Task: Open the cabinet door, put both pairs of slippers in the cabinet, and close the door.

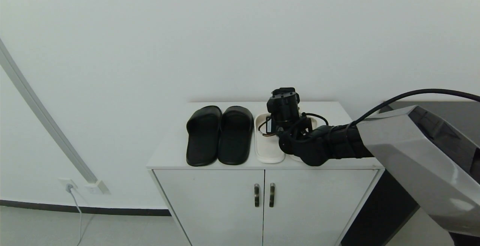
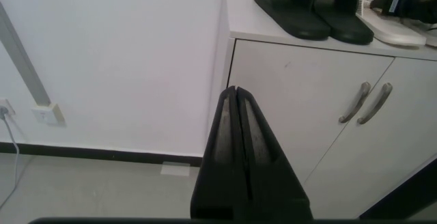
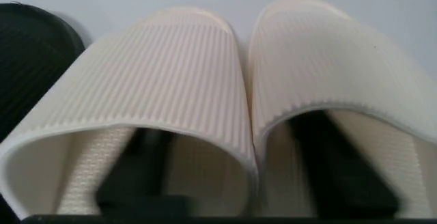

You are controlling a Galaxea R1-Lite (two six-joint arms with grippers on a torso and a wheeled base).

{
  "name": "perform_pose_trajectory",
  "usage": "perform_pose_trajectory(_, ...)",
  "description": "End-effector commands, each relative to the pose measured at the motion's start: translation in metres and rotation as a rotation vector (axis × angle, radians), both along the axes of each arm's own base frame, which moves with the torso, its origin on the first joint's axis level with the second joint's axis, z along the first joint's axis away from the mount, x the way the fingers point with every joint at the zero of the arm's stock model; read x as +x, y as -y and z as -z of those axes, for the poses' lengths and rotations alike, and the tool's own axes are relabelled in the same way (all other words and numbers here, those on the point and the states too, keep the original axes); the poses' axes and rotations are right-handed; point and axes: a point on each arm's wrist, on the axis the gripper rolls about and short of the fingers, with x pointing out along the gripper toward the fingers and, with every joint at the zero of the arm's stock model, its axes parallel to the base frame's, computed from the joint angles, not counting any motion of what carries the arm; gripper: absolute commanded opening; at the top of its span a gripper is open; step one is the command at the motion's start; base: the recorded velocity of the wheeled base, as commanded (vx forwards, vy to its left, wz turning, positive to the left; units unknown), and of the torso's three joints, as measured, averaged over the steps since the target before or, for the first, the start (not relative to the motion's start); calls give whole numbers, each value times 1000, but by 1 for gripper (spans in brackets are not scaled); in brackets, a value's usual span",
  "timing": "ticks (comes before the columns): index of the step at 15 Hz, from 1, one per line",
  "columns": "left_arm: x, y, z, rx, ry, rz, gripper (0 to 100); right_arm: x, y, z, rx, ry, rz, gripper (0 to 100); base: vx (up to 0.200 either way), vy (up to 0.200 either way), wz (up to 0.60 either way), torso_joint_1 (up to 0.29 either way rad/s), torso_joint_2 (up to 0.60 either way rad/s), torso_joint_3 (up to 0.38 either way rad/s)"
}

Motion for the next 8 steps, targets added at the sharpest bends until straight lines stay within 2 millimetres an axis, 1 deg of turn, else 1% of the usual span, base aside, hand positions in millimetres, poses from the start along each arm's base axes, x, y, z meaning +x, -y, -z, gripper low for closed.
perform_pose_trajectory(1,0,0,0,0,0,-1,0,2,1,2,-5,-2,5,0,0,0,0,0,0,0)
perform_pose_trajectory(4,0,0,0,0,0,1,0,0,3,-6,-1,12,3,0,0,0,0,0,0,0)
perform_pose_trajectory(8,0,0,0,0,0,-1,0,-8,8,-29,5,45,-1,0,0,0,0,0,0,0)
